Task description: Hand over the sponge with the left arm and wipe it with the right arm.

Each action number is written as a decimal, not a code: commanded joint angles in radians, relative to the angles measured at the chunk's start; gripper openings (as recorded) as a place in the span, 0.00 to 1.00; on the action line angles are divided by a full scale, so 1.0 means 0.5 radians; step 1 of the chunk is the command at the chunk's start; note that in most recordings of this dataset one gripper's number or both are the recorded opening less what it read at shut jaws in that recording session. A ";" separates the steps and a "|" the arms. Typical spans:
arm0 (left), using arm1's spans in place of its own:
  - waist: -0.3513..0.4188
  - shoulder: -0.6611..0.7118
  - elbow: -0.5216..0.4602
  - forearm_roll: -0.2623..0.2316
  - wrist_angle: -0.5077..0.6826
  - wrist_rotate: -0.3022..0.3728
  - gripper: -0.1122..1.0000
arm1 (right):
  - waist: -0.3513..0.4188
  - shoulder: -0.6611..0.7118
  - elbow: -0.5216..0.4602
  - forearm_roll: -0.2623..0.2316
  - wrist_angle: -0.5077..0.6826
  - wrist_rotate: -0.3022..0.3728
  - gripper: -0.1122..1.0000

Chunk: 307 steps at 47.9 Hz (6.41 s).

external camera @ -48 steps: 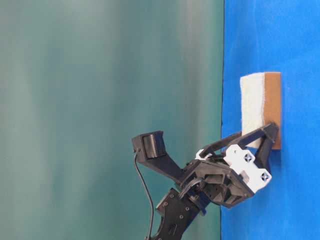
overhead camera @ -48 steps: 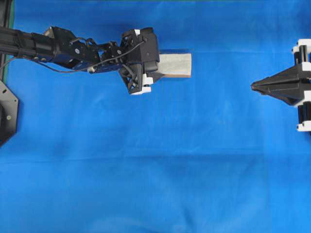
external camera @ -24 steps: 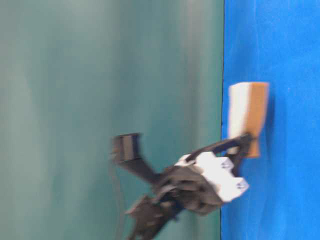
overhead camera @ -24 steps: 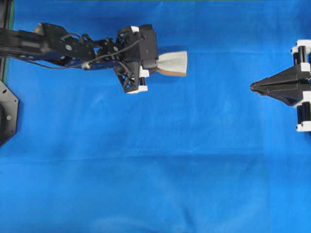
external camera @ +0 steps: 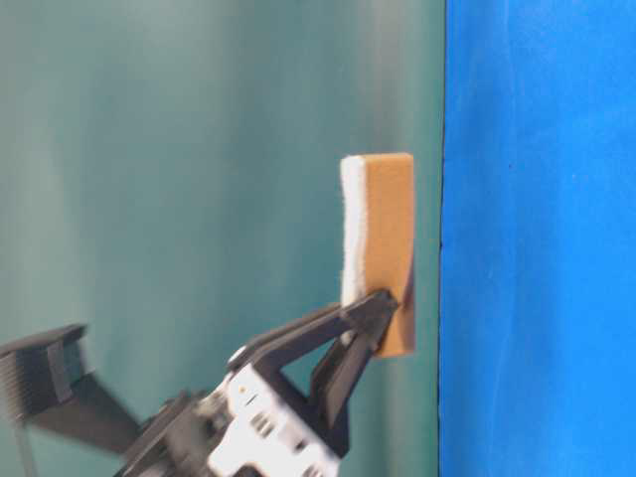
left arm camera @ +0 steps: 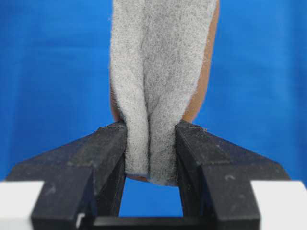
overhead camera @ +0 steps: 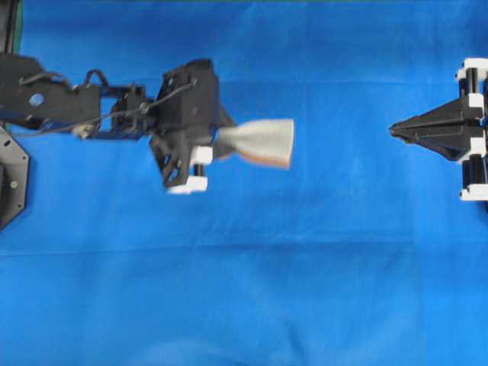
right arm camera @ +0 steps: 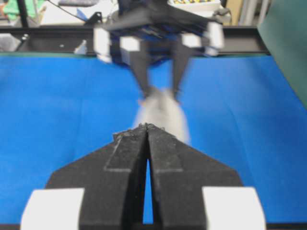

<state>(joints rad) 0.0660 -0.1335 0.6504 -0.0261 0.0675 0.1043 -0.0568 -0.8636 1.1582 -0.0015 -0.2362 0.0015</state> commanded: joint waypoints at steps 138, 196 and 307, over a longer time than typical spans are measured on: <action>-0.074 -0.064 0.003 0.000 -0.052 -0.083 0.28 | 0.037 1.522 -1.037 0.000 0.433 0.221 0.34; -0.120 -0.638 0.454 0.000 -0.291 -0.089 0.90 | 0.006 1.712 -0.825 -0.012 0.399 0.224 0.34; -0.120 -0.626 0.457 0.000 -0.322 -0.083 0.90 | 0.374 2.046 -0.871 0.077 0.255 0.331 0.33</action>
<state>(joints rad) 0.0092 -0.4403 0.8897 -0.0276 -0.0844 0.0660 0.0690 0.1672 0.7378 0.0353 -0.1150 0.1595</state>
